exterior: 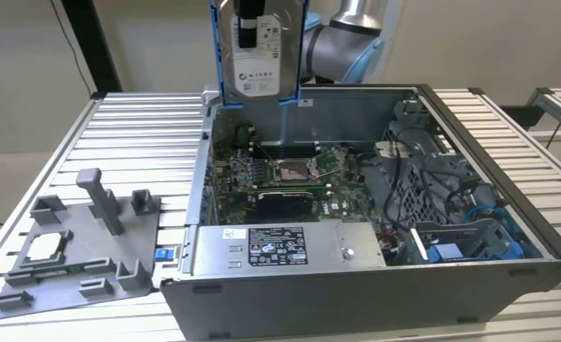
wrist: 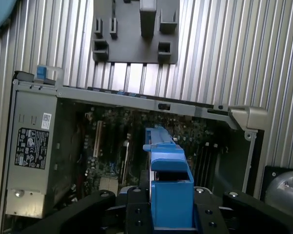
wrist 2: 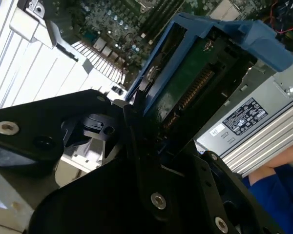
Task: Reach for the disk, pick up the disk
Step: 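Pick up the disk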
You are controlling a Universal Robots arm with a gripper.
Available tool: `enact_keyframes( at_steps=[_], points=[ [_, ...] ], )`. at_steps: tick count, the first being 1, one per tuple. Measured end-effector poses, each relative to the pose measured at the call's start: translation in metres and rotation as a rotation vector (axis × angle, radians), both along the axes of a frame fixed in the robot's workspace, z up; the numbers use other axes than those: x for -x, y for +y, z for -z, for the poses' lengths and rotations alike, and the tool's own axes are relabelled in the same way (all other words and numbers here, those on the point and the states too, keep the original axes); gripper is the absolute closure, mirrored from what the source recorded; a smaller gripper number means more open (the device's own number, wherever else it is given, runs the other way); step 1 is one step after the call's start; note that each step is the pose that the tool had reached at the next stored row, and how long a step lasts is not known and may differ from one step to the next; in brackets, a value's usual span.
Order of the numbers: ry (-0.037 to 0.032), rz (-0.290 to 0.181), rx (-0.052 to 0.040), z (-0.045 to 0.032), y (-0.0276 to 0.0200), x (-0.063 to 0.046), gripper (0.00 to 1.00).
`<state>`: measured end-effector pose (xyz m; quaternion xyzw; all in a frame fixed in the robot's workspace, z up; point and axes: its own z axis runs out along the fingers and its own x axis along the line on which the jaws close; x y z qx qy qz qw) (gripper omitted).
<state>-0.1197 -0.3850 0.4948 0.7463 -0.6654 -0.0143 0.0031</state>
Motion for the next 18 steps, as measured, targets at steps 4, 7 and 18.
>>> enact_keyframes(
  at_steps=[4, 7, 18],
  points=[
    [0.0012, 0.000, 0.0000, 0.0000, 0.0000, -0.016, 1.00],
    [0.0021, 0.000, 0.0000, 0.0000, -0.0001, -0.028, 1.00],
    [0.0049, 0.000, 0.0001, -0.0001, -0.0002, -0.067, 1.00]
  ],
)
